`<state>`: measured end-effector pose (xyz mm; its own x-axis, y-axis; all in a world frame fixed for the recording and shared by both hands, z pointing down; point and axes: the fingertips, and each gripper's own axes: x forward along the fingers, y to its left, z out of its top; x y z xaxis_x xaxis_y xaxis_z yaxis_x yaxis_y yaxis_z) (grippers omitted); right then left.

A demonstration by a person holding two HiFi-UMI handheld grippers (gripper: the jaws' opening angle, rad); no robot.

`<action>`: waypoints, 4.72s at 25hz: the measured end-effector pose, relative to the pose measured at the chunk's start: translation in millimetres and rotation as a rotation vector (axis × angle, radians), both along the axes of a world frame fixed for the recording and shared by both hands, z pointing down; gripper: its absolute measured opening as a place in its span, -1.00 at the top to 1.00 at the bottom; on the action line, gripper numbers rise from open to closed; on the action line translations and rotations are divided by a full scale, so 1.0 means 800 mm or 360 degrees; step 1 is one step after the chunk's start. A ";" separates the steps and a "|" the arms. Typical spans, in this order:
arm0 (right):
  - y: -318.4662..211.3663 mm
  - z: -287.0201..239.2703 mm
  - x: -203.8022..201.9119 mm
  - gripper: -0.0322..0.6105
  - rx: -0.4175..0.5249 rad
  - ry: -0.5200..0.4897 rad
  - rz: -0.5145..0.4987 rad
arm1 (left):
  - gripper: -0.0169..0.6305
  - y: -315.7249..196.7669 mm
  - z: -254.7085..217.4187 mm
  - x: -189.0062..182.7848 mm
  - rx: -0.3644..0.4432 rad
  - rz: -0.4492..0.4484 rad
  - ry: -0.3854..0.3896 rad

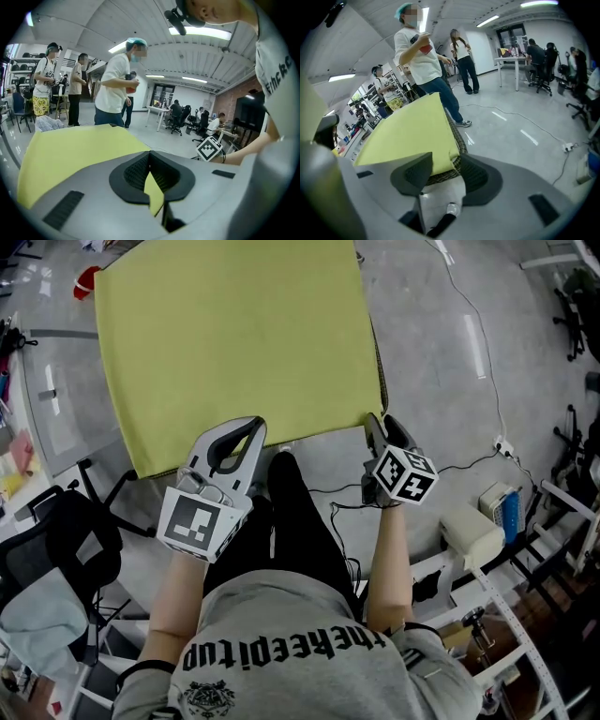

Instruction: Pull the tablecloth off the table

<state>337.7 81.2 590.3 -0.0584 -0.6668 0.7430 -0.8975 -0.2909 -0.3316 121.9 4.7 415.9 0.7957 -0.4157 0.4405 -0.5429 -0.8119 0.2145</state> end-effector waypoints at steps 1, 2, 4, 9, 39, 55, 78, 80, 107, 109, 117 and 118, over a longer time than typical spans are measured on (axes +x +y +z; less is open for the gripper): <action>0.000 0.004 0.000 0.34 -0.0006 -0.0017 0.0013 | 0.91 0.000 0.001 -0.001 -0.0003 -0.0002 -0.0002; 0.000 0.007 0.000 0.34 -0.0012 -0.0029 0.0024 | 0.91 0.000 0.002 -0.001 -0.0006 -0.0004 -0.0006; -0.002 0.010 0.002 0.34 -0.0024 -0.0033 0.0049 | 0.91 0.000 0.004 -0.002 -0.0012 -0.0010 -0.0018; -0.004 0.005 -0.006 0.37 -0.0018 -0.0059 0.0041 | 0.91 -0.001 0.004 -0.003 -0.0011 -0.0018 -0.0015; -0.150 -0.141 -0.196 0.85 0.0494 -0.0040 -0.0759 | 0.91 -0.035 -0.037 -0.096 0.0142 -0.0405 -0.0003; -0.125 -0.161 -0.414 0.85 0.0602 -0.0111 -0.1515 | 0.91 -0.049 -0.029 -0.206 0.0103 -0.0559 0.0016; -0.062 -0.111 -0.443 0.82 0.0298 -0.0191 -0.1640 | 0.91 -0.044 -0.020 -0.232 0.0079 -0.0536 0.0022; -0.053 -0.108 -0.449 0.77 0.0264 -0.0201 -0.1679 | 0.91 -0.042 -0.019 -0.234 0.0079 -0.0539 0.0023; -0.091 -0.163 -0.500 0.87 0.0453 -0.0275 -0.1512 | 0.90 0.000 0.042 -0.347 -0.0078 -0.0747 -0.0006; -0.092 -0.165 -0.510 0.87 0.0457 -0.0270 -0.1522 | 0.90 0.002 0.053 -0.359 -0.0112 -0.0773 -0.0017; -0.088 -0.169 -0.535 0.87 0.0459 -0.0232 -0.1505 | 0.60 0.006 0.098 -0.395 -0.0221 -0.0781 -0.0063; -0.088 -0.168 -0.538 0.87 0.0455 -0.0224 -0.1499 | 0.58 0.006 0.104 -0.400 -0.0240 -0.0790 -0.0066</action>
<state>-92.4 11.1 455.7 -0.7316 -0.4558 0.5070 -0.6679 0.6280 -0.3994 -197.9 9.1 499.3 0.4993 -0.6681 0.5517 -0.8654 -0.4161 0.2792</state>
